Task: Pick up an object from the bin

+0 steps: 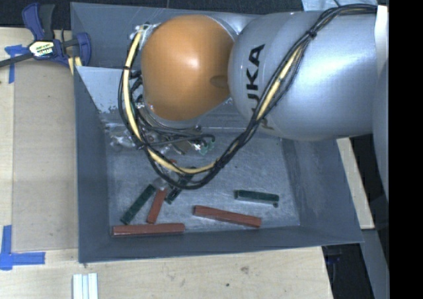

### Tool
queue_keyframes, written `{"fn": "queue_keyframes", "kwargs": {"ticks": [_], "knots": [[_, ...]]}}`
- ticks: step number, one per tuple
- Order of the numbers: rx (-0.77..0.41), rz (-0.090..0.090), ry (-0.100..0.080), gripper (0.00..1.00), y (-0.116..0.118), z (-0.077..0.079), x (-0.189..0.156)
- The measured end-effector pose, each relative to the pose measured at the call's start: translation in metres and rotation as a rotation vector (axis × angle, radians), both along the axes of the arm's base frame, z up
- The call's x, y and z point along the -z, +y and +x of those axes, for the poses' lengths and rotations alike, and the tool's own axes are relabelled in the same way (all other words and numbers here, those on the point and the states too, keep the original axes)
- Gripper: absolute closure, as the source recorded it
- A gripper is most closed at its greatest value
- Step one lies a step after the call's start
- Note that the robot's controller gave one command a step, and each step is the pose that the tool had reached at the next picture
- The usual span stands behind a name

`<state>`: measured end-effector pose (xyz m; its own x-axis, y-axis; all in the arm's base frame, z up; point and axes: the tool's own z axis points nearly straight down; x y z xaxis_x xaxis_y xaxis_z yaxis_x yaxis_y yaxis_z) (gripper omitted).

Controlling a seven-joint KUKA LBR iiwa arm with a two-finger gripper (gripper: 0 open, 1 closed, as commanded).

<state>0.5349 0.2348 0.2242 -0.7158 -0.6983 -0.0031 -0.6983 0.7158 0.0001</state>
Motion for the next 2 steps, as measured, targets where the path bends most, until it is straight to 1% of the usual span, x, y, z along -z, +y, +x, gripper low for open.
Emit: {"fn": "queue_keyframes", "kwargs": {"ticks": [1, 2], "knots": [[-0.240, -0.005, 0.007, 0.00, -0.0117, -0.0371, 0.1561], [-0.235, -0.003, -0.001, 1.00, -0.0108, -0.0342, 0.1508]]}}
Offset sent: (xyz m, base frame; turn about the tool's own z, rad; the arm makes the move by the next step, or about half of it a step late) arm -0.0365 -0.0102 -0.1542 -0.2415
